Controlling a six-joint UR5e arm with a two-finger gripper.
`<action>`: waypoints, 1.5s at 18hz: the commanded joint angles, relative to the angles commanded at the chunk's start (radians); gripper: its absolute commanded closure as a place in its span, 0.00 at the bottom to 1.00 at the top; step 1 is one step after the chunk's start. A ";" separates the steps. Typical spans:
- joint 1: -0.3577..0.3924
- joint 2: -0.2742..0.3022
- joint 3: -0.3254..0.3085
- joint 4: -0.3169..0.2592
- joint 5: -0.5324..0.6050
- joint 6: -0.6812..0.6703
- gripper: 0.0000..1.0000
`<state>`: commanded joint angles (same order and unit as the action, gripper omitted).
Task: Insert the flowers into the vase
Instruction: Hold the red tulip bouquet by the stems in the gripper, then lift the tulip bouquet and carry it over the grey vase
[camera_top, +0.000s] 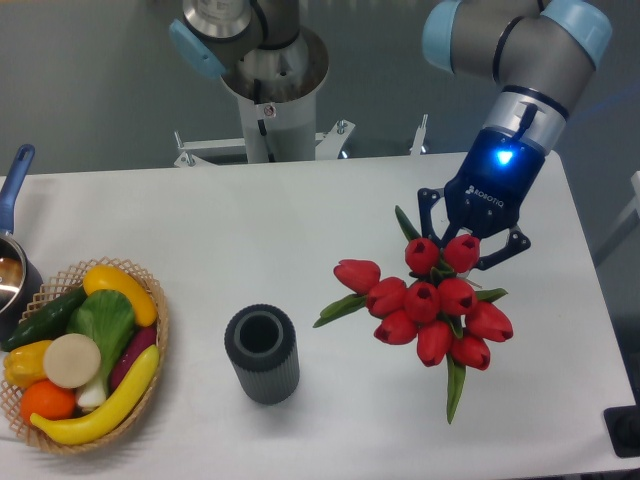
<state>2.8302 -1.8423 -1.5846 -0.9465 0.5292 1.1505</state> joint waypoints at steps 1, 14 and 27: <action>-0.002 0.000 -0.002 0.002 0.000 0.006 0.81; -0.021 -0.009 -0.009 0.017 -0.002 0.009 0.81; -0.077 0.014 -0.112 0.087 -0.342 0.031 0.81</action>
<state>2.7535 -1.8286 -1.6965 -0.8590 0.1874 1.1811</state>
